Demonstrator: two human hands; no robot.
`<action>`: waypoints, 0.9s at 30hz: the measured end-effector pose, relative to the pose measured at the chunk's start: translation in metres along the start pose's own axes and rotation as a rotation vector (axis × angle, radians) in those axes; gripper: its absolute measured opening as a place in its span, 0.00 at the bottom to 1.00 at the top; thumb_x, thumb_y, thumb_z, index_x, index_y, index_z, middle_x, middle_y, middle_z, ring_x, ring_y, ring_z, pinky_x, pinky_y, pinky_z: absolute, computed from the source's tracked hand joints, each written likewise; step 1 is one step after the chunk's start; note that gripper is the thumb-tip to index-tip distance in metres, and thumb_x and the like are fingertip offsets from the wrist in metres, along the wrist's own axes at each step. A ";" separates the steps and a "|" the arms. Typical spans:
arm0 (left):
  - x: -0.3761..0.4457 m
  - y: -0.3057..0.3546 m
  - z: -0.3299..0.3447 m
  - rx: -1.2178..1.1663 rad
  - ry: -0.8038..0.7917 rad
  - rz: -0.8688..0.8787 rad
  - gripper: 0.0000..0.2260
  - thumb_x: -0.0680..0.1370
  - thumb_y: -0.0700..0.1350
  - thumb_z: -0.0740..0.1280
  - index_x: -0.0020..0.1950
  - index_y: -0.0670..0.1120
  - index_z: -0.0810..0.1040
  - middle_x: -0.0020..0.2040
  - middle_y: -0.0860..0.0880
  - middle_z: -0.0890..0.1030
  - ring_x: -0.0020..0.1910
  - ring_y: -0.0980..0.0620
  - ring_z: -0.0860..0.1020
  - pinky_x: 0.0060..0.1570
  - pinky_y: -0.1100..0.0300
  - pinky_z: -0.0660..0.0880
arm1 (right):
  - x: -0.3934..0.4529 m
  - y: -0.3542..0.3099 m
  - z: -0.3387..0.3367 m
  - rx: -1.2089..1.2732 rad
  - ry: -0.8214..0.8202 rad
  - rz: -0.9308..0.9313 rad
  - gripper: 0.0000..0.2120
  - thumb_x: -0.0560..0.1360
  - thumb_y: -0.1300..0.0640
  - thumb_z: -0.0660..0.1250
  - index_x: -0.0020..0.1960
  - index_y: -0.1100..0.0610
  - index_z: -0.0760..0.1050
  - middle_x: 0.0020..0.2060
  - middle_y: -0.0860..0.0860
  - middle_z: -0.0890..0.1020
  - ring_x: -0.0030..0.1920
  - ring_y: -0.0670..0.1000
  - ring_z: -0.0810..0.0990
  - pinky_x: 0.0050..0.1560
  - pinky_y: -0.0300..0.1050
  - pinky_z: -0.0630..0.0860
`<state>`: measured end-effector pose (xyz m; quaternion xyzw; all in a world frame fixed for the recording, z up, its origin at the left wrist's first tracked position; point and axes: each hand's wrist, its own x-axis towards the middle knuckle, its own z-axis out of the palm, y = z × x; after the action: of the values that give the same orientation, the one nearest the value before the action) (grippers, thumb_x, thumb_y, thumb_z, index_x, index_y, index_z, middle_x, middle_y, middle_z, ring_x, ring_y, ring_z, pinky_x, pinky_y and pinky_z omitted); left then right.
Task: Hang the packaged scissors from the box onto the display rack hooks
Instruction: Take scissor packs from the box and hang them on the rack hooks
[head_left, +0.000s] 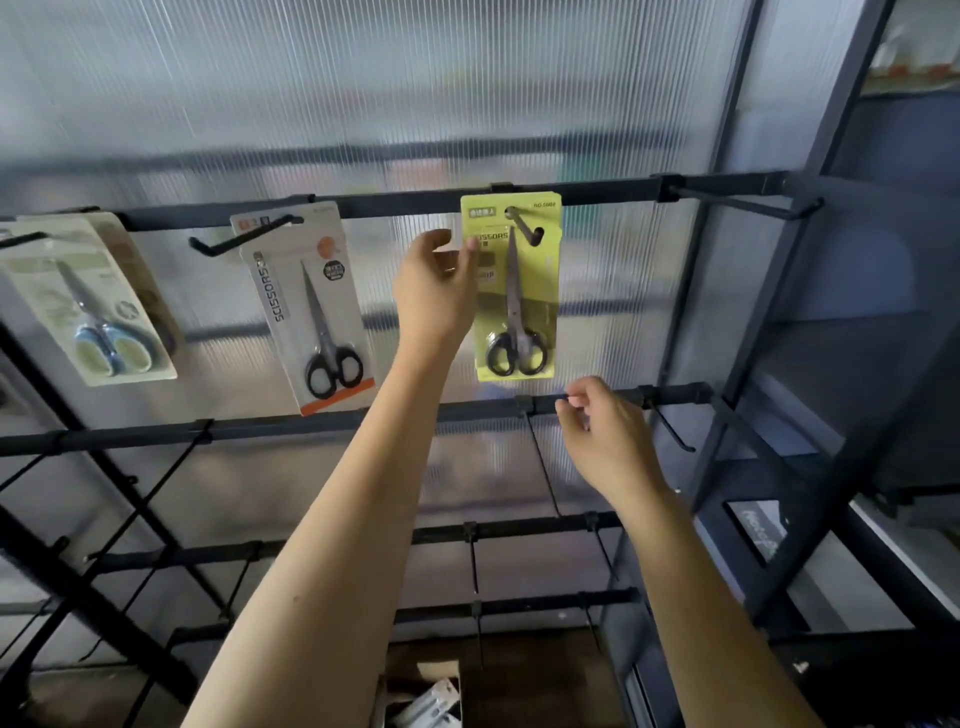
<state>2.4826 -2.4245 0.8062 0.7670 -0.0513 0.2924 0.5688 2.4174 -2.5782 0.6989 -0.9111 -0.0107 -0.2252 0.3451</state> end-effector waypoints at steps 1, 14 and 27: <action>-0.009 -0.003 -0.004 0.032 0.017 -0.012 0.17 0.79 0.49 0.64 0.64 0.40 0.72 0.54 0.45 0.81 0.51 0.52 0.78 0.48 0.67 0.71 | -0.005 -0.004 0.002 -0.031 0.015 -0.010 0.12 0.78 0.56 0.63 0.58 0.62 0.74 0.53 0.55 0.81 0.53 0.56 0.79 0.47 0.42 0.71; -0.182 -0.114 -0.090 0.282 0.013 0.096 0.08 0.78 0.41 0.62 0.55 0.40 0.76 0.49 0.46 0.80 0.48 0.49 0.75 0.48 0.58 0.72 | -0.122 -0.053 0.091 -0.235 0.032 -0.062 0.20 0.77 0.55 0.64 0.68 0.60 0.71 0.73 0.61 0.64 0.74 0.62 0.57 0.73 0.56 0.53; -0.400 -0.361 -0.166 0.906 -0.425 -0.172 0.22 0.76 0.46 0.63 0.70 0.42 0.70 0.70 0.40 0.70 0.70 0.40 0.67 0.66 0.44 0.63 | -0.308 0.059 0.296 -0.345 -0.338 -0.087 0.22 0.78 0.53 0.61 0.70 0.58 0.69 0.73 0.60 0.64 0.74 0.62 0.59 0.71 0.62 0.55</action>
<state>2.2373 -2.2506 0.3295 0.9808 0.0292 0.0748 0.1777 2.2703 -2.3939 0.3376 -0.9800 -0.0691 -0.0825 0.1676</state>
